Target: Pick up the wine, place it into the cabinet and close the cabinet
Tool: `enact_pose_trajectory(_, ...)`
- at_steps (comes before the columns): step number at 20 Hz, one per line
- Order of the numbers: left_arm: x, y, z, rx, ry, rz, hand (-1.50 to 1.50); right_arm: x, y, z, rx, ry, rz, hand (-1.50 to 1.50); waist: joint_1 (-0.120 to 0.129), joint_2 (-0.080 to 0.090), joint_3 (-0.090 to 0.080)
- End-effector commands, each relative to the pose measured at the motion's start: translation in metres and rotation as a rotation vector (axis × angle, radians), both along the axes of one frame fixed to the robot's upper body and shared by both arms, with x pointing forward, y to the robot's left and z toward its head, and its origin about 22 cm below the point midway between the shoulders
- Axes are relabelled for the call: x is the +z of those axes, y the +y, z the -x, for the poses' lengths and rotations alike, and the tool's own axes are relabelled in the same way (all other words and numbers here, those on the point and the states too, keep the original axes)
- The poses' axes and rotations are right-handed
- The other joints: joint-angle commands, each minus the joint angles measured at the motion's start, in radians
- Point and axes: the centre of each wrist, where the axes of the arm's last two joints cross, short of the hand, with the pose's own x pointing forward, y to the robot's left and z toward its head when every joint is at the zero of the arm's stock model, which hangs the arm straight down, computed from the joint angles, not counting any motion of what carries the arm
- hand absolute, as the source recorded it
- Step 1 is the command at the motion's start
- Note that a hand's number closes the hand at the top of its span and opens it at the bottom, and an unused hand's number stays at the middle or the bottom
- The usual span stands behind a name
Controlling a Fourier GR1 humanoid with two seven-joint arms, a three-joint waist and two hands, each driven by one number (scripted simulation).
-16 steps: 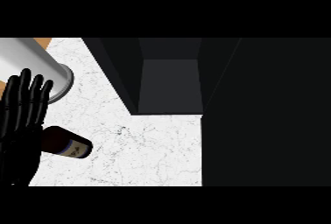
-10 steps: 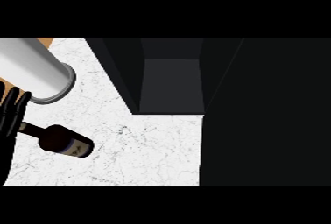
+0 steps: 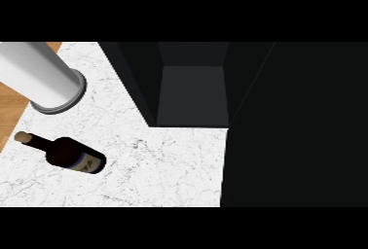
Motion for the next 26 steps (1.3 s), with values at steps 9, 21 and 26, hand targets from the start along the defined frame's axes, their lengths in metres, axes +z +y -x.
enact_pose_trajectory(9,0.051,0.000,0.025,-0.013,0.040,0.028,-1.50,0.057,0.013,0.031,0.035,0.016,0.010,-1.50,-0.010,0.002,0.000)
enact_pose_trajectory(21,0.060,-0.005,0.005,0.021,0.085,0.005,-1.50,0.080,0.024,0.021,0.020,0.016,-0.006,-1.50,-0.018,0.003,0.000)
enact_pose_trajectory(26,0.069,0.008,-0.006,0.051,0.121,0.027,-1.50,0.084,0.018,0.033,0.029,0.017,0.001,-1.50,-0.020,0.002,0.001)
